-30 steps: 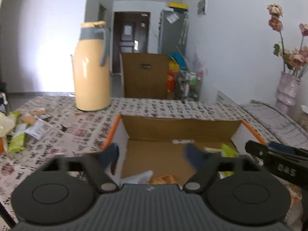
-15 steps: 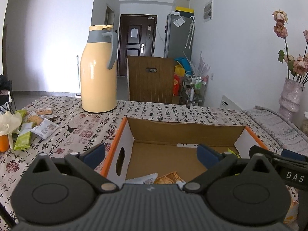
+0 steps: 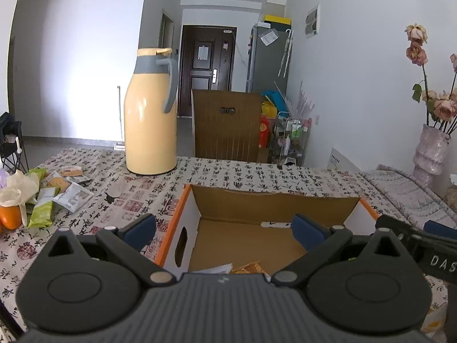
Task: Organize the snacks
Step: 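Lift both open tools out of the box back toward the snack pile, then grasp a white wrapped packet with the right tool while the left tool grasps the pink packet, then carry the white and pink packets over the cardboard box, then open both tools to drop the packets into the box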
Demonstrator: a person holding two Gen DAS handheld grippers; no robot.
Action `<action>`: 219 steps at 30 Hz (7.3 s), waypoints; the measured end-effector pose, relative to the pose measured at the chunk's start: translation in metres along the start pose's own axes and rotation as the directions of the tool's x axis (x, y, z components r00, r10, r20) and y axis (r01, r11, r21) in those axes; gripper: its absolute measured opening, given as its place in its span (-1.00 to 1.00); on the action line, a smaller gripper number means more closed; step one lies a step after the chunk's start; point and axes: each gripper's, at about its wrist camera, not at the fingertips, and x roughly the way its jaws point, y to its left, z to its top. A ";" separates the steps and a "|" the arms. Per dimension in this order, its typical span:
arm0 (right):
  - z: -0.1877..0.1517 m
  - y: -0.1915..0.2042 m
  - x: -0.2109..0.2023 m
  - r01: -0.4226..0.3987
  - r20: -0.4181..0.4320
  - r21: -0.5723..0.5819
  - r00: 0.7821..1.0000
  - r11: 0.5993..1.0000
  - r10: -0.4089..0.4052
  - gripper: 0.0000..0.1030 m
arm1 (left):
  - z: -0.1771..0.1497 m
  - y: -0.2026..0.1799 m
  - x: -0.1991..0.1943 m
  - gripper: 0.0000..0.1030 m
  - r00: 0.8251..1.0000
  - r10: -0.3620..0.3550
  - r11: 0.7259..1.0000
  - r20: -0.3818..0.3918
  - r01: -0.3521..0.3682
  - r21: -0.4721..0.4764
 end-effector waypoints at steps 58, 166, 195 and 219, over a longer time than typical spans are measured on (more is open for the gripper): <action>-0.103 -0.049 -0.119 0.095 -0.205 -0.098 0.972 0.991 -0.113 1.00 | -0.106 0.049 -0.075 1.00 0.997 0.013 1.000 -0.076 -0.011 0.027; -0.056 -0.018 -0.098 -0.047 -0.026 -0.095 0.999 0.994 0.045 -0.58 | -0.019 0.002 -0.055 0.22 0.991 -0.092 0.992 -0.095 0.099 0.078; -0.020 0.017 0.025 -0.099 -0.088 -0.102 0.992 0.990 0.090 -0.58 | -0.015 -0.005 0.033 0.22 0.998 -0.027 0.999 -0.065 0.029 0.037; -0.031 0.008 0.018 -0.041 -0.085 -0.049 0.996 0.998 0.037 1.00 | -0.014 0.002 0.016 1.00 1.000 0.008 1.000 0.016 -0.008 -0.021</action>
